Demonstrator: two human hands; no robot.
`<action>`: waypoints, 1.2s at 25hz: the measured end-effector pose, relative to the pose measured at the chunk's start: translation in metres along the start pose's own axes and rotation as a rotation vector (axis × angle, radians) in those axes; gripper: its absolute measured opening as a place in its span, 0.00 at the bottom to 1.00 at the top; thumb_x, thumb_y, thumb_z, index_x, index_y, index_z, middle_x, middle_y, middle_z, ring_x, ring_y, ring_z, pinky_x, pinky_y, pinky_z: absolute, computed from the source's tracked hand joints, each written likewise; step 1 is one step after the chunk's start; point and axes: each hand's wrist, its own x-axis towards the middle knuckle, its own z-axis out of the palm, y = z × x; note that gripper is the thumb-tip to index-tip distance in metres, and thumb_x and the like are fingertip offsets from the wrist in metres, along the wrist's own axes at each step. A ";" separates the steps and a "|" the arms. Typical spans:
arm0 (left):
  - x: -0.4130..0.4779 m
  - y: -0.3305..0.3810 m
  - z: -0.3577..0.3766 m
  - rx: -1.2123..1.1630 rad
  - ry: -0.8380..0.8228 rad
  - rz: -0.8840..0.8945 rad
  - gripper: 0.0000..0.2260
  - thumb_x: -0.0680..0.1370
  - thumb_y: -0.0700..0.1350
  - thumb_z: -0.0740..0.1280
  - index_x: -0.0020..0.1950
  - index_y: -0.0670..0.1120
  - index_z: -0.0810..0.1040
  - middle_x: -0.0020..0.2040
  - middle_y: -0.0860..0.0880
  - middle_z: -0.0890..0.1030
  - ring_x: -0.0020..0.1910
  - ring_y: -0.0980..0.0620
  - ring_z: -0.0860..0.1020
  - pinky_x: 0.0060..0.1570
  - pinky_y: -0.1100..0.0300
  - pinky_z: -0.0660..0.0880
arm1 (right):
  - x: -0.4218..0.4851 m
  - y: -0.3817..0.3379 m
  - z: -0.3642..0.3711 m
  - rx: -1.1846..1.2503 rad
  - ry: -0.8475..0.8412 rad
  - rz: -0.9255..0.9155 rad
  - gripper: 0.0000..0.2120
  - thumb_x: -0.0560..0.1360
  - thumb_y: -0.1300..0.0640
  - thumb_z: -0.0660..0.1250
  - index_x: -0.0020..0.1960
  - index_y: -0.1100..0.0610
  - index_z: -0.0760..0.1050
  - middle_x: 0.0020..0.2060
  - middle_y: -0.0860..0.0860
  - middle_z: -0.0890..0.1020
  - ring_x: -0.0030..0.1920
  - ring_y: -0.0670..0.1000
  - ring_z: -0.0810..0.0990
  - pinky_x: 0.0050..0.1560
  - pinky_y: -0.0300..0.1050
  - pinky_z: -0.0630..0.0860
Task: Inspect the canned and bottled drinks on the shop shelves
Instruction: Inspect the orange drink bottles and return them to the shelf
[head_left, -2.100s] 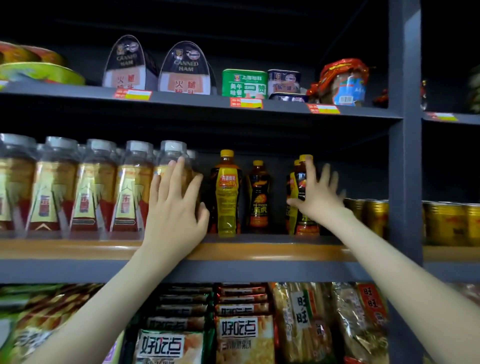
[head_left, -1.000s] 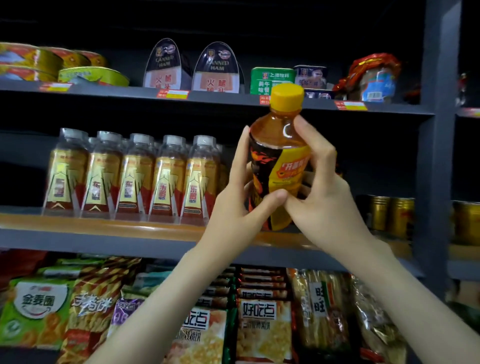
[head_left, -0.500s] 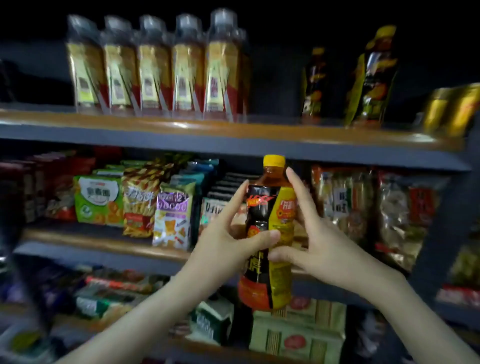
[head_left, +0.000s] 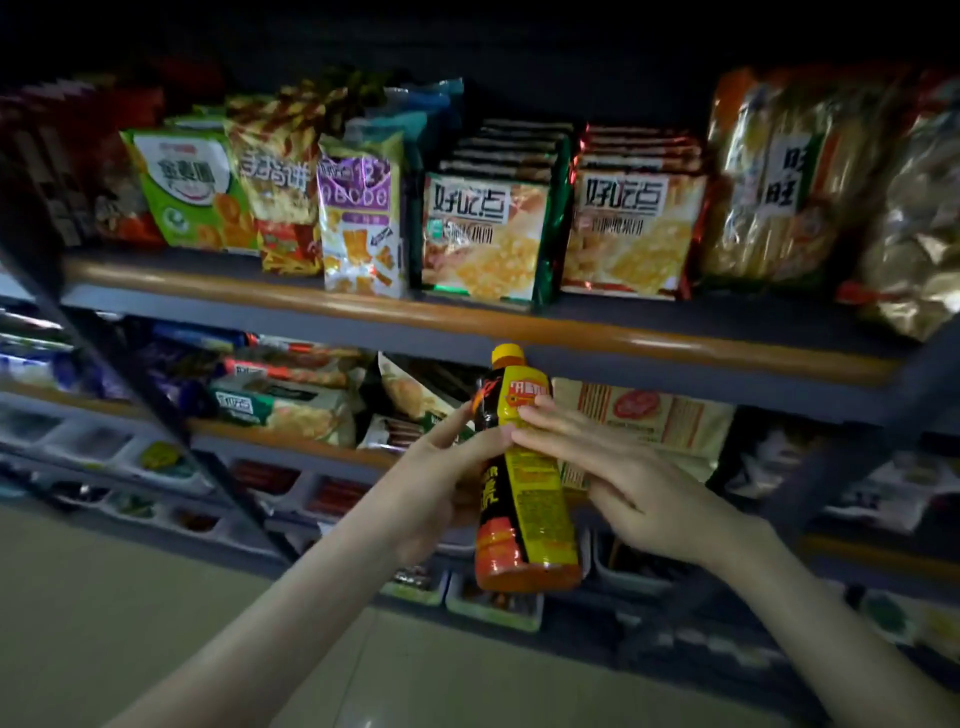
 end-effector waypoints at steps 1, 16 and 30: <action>0.002 -0.002 -0.002 -0.011 0.002 -0.015 0.09 0.77 0.44 0.68 0.52 0.57 0.74 0.34 0.49 0.84 0.31 0.54 0.83 0.27 0.63 0.77 | -0.004 0.002 0.006 -0.031 -0.027 -0.008 0.41 0.73 0.73 0.59 0.78 0.45 0.51 0.78 0.40 0.50 0.78 0.46 0.47 0.76 0.43 0.49; 0.005 -0.050 -0.042 1.227 -0.186 -0.059 0.23 0.77 0.65 0.57 0.41 0.52 0.84 0.43 0.48 0.85 0.45 0.54 0.82 0.50 0.57 0.75 | -0.024 -0.003 0.061 0.679 0.421 0.574 0.25 0.59 0.47 0.74 0.54 0.44 0.71 0.45 0.37 0.82 0.51 0.36 0.79 0.53 0.33 0.73; 0.021 -0.074 -0.005 0.397 -0.248 -0.172 0.21 0.70 0.52 0.75 0.60 0.55 0.74 0.52 0.51 0.84 0.49 0.51 0.84 0.44 0.53 0.81 | -0.043 0.016 0.062 0.442 0.179 0.669 0.20 0.77 0.41 0.55 0.69 0.42 0.61 0.65 0.37 0.70 0.68 0.41 0.66 0.65 0.32 0.62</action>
